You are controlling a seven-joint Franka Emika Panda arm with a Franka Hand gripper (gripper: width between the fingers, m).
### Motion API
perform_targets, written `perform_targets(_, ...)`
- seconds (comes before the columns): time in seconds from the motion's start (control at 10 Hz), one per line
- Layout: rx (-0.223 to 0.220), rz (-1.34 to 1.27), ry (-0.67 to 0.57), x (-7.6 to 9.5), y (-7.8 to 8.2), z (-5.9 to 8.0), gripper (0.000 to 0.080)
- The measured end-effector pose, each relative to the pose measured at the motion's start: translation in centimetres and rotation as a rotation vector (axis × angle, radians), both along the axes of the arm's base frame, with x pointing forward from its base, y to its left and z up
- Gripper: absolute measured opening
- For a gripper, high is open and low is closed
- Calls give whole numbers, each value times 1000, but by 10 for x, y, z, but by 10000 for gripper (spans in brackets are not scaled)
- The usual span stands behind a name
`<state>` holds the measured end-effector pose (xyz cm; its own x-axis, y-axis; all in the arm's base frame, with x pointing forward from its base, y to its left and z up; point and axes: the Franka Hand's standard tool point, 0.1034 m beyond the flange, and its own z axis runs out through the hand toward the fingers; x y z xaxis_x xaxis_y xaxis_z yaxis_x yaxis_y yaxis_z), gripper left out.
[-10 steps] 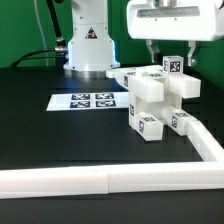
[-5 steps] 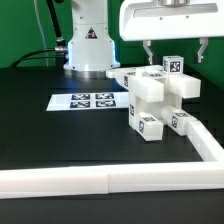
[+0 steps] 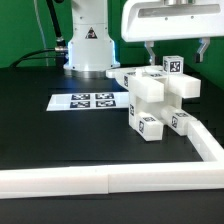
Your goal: Assemble chair
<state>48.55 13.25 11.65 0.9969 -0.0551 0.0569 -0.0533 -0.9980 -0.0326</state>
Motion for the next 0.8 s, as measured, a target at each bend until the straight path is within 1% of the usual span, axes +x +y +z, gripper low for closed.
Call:
perform_targets(0.1,1,-4,0,0,0,0,524)
perform_targets(0.2,1,-4,0,0,0,0,524)
perform_targets(0.3,1,-4,0,0,0,0,385)
perform_targets(0.4,1,-4,0,0,0,0,286)
perform_targets(0.8,5,-46,2,0,0,0,287)
